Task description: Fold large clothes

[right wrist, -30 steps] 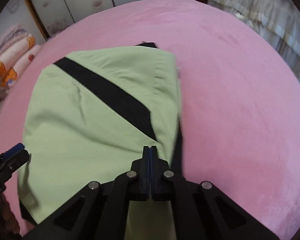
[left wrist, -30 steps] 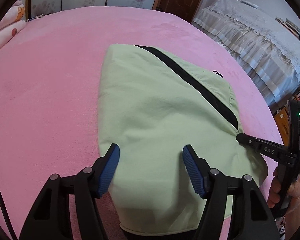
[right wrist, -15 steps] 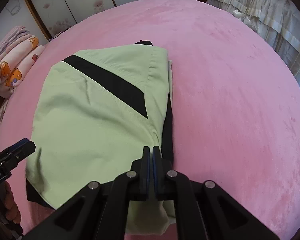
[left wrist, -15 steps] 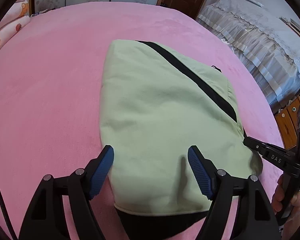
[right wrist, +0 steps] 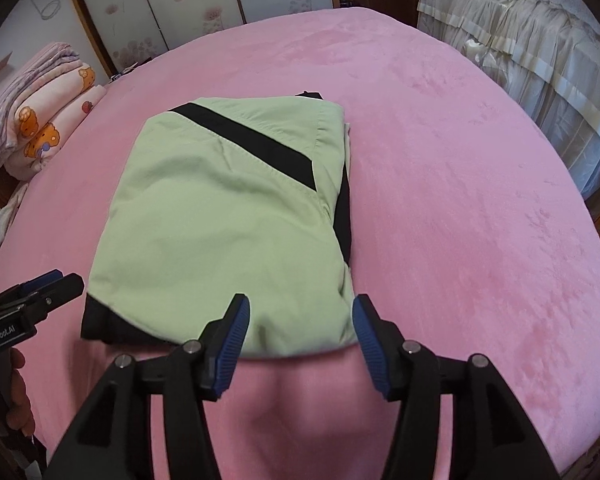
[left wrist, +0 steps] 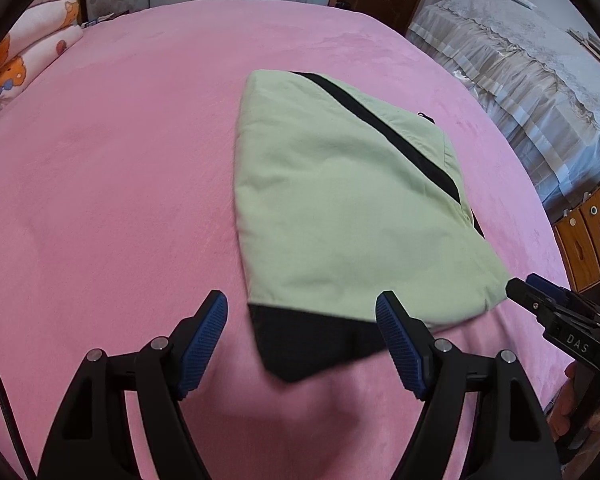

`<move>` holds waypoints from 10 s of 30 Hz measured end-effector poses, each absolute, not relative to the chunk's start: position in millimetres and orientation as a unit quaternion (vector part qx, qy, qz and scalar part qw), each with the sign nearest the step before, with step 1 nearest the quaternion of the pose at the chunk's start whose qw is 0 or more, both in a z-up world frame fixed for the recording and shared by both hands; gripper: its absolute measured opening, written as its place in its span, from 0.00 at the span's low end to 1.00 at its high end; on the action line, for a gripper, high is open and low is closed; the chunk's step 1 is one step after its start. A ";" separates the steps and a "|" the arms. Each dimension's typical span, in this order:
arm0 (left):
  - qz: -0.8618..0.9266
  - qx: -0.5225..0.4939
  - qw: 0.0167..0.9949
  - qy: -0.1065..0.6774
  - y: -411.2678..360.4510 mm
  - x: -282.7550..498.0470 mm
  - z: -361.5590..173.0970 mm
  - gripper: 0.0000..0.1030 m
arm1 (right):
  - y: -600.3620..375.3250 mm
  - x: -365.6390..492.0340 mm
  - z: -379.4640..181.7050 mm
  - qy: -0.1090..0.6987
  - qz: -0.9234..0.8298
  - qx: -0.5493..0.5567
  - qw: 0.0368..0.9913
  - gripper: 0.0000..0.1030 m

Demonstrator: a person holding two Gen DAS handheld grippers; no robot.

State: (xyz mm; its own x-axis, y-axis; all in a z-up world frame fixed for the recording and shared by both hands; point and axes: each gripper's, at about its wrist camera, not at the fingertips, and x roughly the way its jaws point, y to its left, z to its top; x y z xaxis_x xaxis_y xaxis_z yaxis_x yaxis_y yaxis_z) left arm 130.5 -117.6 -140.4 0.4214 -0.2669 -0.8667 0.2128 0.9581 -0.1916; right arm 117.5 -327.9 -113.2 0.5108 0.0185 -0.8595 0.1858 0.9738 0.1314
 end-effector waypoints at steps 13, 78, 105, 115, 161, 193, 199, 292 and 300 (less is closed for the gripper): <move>-0.169 -0.062 0.798 0.576 -86.5 129.9 -131.5 0.86 | -346.8 99.6 -76.1 0.488 -0.024 0.070 0.870 0.68; -0.220 -0.031 0.823 0.522 -134.2 199.6 -143.5 0.34 | -308.1 226.5 -130.1 0.515 0.089 0.177 0.834 0.10; -0.123 -0.041 0.862 0.490 144.7 144.2 -58.9 0.33 | -38.2 228.9 -62.2 0.510 0.220 0.140 0.820 0.10; -0.133 -0.013 0.886 0.444 178.7 318.4 -55.0 0.34 | 11.1 380.7 -45.5 0.447 0.201 0.135 0.861 0.10; 0.012 0.015 0.891 0.453 175.0 397.2 -168.2 0.67 | -2.0 420.6 -146.5 0.477 0.103 0.050 0.871 0.01; -0.008 -0.007 0.883 0.470 41.9 162.9 -27.0 0.91 | -120.0 191.8 14.1 0.438 0.015 0.043 0.898 0.41; -0.016 -0.036 0.891 0.453 13.1 91.6 -24.1 0.91 | -131.4 131.5 -0.7 0.439 0.002 0.039 0.897 0.41; -0.005 -0.033 0.876 0.481 -49.1 -47.7 -41.6 0.91 | -110.4 -15.1 -29.5 0.448 -0.061 0.042 0.891 0.60; -0.003 -0.029 0.875 0.483 -50.0 -46.1 -44.4 0.91 | -114.8 -12.5 -34.5 0.452 -0.060 0.043 0.889 0.60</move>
